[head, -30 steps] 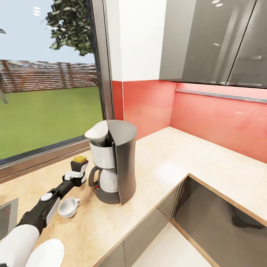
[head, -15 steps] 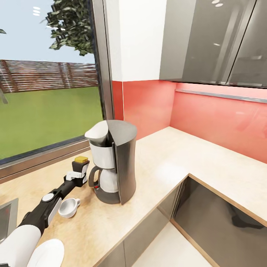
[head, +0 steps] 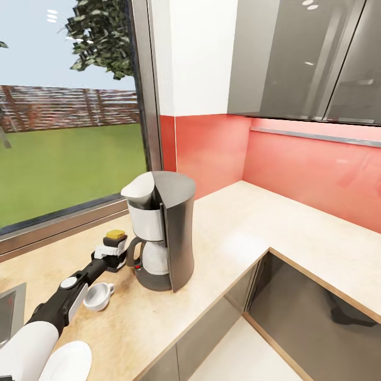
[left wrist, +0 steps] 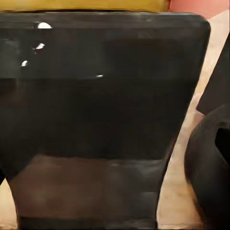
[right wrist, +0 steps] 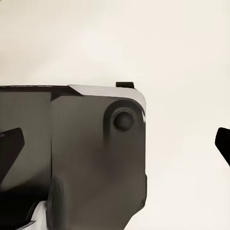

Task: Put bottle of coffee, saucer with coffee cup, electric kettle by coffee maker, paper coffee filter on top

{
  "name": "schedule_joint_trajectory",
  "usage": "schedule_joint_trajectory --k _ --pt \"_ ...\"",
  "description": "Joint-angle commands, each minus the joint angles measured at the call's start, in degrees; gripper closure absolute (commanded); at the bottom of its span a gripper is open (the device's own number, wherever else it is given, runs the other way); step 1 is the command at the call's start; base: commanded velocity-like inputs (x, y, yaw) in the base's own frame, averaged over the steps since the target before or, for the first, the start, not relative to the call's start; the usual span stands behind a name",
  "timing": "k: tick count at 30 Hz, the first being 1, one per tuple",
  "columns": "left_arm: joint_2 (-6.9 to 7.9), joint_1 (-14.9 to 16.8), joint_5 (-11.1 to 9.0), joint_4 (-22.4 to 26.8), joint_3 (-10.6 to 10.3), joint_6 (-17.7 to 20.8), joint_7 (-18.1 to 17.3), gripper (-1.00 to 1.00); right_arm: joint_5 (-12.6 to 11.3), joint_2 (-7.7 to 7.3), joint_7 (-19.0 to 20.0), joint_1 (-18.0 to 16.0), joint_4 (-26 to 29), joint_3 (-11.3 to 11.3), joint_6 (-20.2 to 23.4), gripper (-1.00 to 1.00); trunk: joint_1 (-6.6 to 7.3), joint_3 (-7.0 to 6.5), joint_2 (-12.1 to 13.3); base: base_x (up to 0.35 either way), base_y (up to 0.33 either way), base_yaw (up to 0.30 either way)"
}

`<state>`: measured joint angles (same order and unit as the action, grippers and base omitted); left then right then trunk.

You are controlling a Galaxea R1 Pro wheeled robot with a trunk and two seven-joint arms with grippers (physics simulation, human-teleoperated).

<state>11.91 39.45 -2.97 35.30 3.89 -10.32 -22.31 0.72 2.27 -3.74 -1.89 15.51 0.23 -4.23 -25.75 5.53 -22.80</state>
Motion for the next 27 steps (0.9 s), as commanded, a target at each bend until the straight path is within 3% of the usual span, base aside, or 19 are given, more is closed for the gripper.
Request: schedule_joint_trajectory --k 1,27 --pt "0.01 0.1 -0.3 -0.7 0.2 0.0 -0.5 -1.0 0.1 0.02 -0.2 0.0 0.0 0.0 -0.2 -1.0 -0.03 0.12 -0.1 0.0 0.0 0.0" --pt "0.37 0.1 -1.1 -1.3 0.4 0.0 -0.6 -1.0 0.1 0.02 -0.2 0.0 0.0 0.0 -0.2 -1.0 -0.03 0.12 -0.1 0.0 0.0 0.0"
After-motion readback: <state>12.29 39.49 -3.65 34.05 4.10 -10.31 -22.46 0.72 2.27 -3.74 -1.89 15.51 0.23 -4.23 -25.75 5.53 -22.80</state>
